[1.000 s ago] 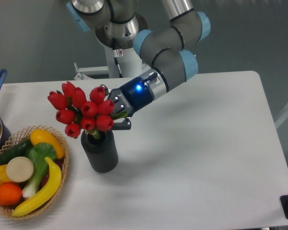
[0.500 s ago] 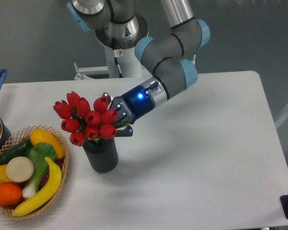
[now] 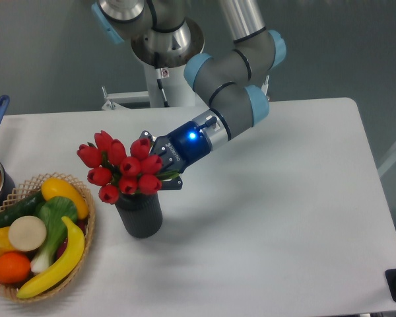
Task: Insert the flowers into the vase
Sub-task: 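Push the tulip stems deeper into the vase with the gripper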
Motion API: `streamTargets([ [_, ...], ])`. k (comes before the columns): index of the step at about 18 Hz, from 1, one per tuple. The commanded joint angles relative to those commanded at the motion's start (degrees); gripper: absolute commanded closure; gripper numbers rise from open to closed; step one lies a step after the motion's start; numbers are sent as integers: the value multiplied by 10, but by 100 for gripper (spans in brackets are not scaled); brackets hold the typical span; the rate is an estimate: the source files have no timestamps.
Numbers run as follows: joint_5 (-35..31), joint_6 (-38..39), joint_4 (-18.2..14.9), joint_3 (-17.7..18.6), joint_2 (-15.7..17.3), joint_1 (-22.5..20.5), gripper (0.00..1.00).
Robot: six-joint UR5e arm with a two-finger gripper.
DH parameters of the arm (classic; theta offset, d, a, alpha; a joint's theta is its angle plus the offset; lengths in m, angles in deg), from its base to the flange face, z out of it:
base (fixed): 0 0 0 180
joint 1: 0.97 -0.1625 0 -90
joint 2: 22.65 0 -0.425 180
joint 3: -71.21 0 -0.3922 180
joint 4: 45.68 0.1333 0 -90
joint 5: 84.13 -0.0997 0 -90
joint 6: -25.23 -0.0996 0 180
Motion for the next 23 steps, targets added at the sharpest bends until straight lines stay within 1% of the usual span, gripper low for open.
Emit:
streamTargets([
  [10, -3, -21, -1, 9, -2, 0, 73],
  [13, -3, -44, -1, 13, -3, -1, 67],
  [15, -3, -45, -1, 12, -5, -2, 65],
  [16, -3, -46, -1, 12, -5, -2, 62],
  [18, -3, -45, -1, 13, -5, -3, 60],
  [21, -3, -46, -1, 13, -5, -3, 54],
  [23, -3, -46, -1, 14, -5, -5, 52],
])
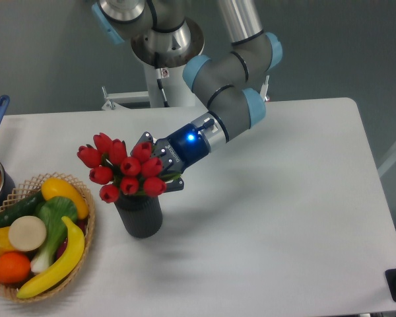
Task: Insert the flowers into the vase
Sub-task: 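Push the tulip stems deeper into the vase with the gripper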
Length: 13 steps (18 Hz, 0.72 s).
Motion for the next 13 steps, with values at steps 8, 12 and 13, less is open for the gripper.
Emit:
streamTargets([
  [8, 0, -1, 1, 0, 1, -3, 47],
  [12, -1, -3, 1, 0, 3, -4, 47],
  [13, -1, -4, 1, -1, 3, -4, 46],
])
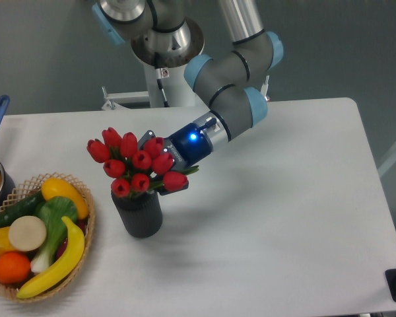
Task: Insert the flowers into the vase
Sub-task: 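Push the tulip stems deeper into the vase with the gripper, then open the gripper to release the tulips and pull back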
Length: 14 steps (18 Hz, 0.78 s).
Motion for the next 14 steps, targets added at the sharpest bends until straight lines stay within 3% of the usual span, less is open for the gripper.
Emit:
streamTargets([
  [2, 0, -10, 0, -1, 0, 0, 26],
  [4, -8, -19, 0, 3, 0, -2, 22],
  [5, -12, -22, 0, 4, 1, -2, 13],
  [10, -14, -25, 0, 11, 4, -4, 12],
  [12, -14, -25, 0, 11, 5, -4, 3],
  [14, -15, -26, 0, 11, 6, -4, 0],
])
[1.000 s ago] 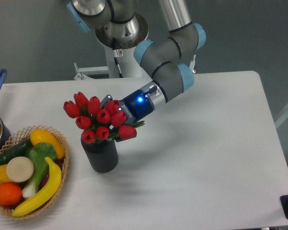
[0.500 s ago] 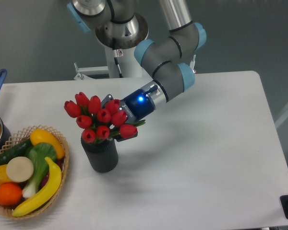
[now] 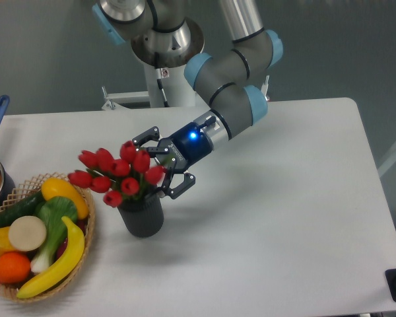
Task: Insert the flowers into the vase
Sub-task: 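Open the gripper to release the tulips and pull back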
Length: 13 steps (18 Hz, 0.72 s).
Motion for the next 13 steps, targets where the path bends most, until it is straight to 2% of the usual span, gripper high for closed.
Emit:
streamTargets([
  [4, -17, -3, 2, -2, 12, -3, 0],
  [13, -220, 5, -2, 12, 111, -14, 0],
])
